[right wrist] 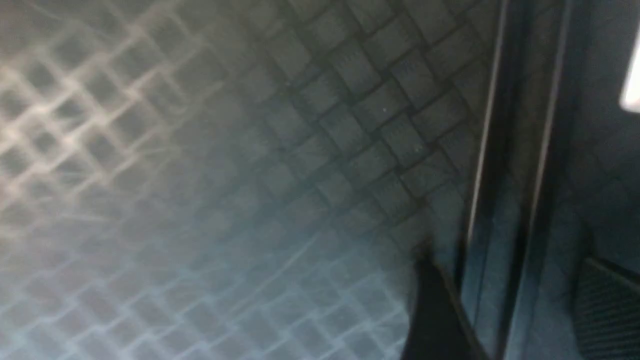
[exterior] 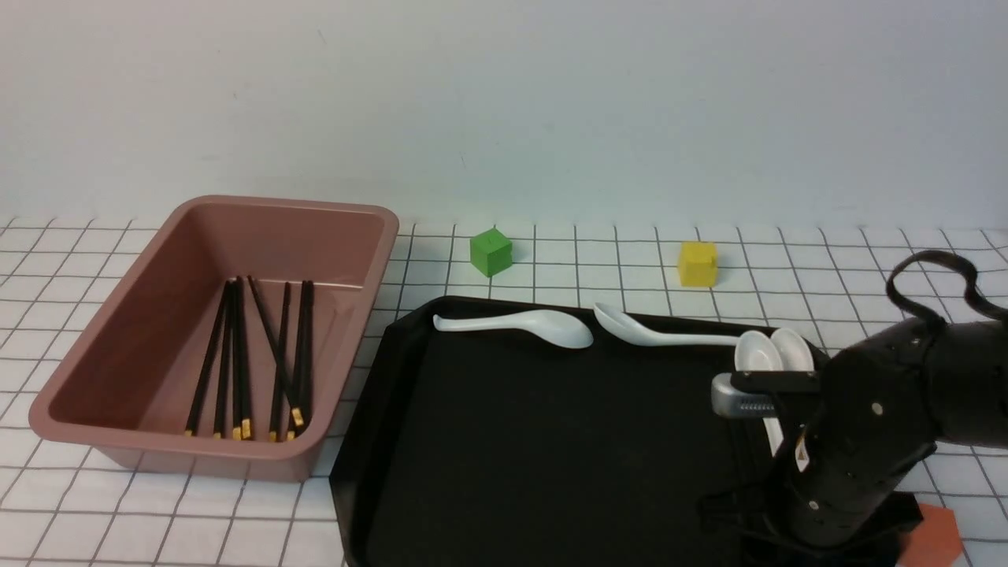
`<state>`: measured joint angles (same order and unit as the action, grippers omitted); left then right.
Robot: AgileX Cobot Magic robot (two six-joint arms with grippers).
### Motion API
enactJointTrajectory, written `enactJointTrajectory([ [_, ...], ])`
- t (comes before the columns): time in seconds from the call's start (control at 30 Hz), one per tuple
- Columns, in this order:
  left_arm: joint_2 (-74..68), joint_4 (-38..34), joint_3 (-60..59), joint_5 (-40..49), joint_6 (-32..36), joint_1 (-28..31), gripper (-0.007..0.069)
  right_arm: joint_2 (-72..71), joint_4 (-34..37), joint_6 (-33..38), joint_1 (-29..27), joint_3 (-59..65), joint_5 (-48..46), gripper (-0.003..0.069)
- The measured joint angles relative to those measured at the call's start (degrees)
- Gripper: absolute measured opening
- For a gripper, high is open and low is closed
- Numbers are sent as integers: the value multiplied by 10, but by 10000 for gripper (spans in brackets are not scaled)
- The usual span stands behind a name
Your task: On white black tablecloth take chopsticks from black tray and put them in box.
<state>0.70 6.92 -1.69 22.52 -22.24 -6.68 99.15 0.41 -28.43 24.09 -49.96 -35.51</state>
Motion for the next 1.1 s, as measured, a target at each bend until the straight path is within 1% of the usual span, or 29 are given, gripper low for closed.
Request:
enactJointTrajectory([
  [0.07, 0, 0, 0, 0, 0, 0, 238, 4, 1, -1, 0, -3, -2, 374],
  [0.13, 0, 0, 0, 0, 0, 0, 238, 5, 1, -1, 0, -5, -3, 342],
  [0.2, 0, 0, 0, 0, 0, 0, 238, 7, 2, -1, 0, -6, -7, 283],
  [0.33, 0, 0, 0, 0, 0, 0, 238, 8, 8, -1, 0, -8, -11, 128],
  [0.37, 0, 0, 0, 0, 0, 0, 238, 8, 8, -1, 0, -8, -10, 113],
  [0.63, 0, 0, 0, 0, 0, 0, 238, -3, 19, -1, 0, -7, -12, 111],
  [0.93, 0, 0, 0, 0, 0, 0, 238, -126, 36, -1, 0, -7, -66, 111],
  [1.07, 0, 0, 0, 0, 0, 0, 238, -182, 72, 24, 8, -10, -72, 111],
  [1.1, 0, 0, 0, 0, 0, 0, 238, -196, 98, 46, 19, -26, -66, 111],
])
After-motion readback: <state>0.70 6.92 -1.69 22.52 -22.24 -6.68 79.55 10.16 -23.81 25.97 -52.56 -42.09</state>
